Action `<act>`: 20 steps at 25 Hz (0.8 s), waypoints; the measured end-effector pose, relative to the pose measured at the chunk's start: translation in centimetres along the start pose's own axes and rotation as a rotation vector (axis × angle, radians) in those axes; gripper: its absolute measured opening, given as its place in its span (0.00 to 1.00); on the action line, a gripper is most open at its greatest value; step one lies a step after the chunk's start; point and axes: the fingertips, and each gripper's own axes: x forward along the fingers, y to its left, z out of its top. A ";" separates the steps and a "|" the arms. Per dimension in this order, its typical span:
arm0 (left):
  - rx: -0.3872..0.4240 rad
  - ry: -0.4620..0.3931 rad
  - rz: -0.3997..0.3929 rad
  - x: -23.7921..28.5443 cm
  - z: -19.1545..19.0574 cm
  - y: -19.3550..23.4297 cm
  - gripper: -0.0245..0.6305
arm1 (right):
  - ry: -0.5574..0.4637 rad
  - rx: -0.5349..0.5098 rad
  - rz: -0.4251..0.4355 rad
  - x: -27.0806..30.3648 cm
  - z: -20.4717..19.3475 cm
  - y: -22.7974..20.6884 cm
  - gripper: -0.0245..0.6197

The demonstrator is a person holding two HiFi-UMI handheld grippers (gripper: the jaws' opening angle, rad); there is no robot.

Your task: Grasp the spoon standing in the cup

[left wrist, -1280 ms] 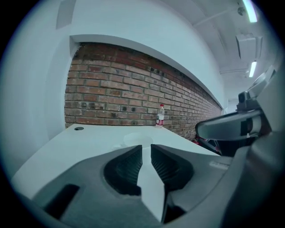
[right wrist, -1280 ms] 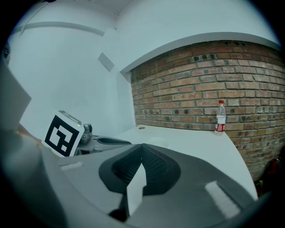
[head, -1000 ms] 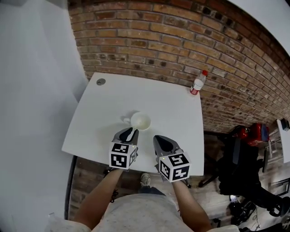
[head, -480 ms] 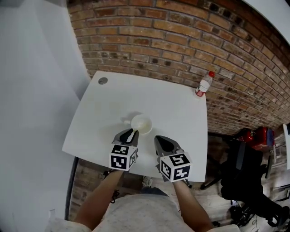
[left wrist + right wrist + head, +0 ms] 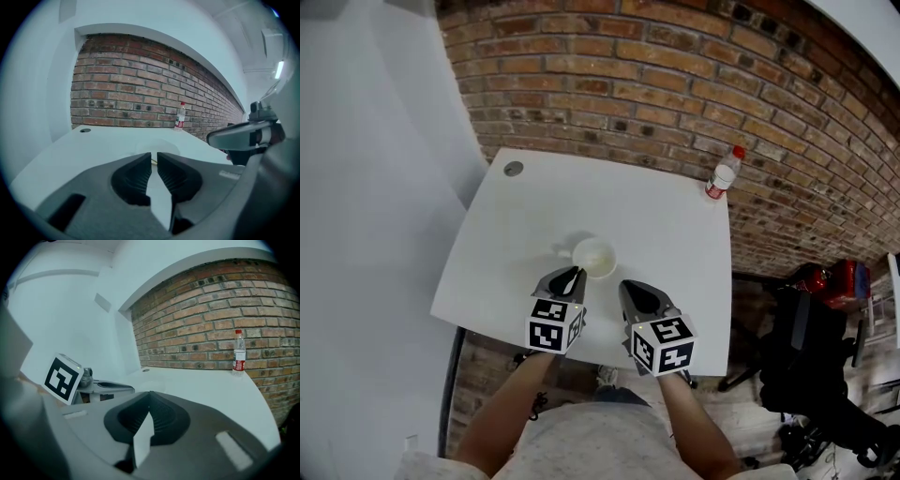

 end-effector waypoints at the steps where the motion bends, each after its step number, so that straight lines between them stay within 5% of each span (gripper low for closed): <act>1: 0.004 -0.003 -0.001 -0.1 0.1 0.0 0.09 | 0.000 0.000 -0.001 0.0 0.0 0.1 0.05; 20: 0.078 -0.139 -0.034 -6.4 4.5 -1.0 0.09 | -0.076 -0.024 -0.045 -3.3 1.5 3.9 0.05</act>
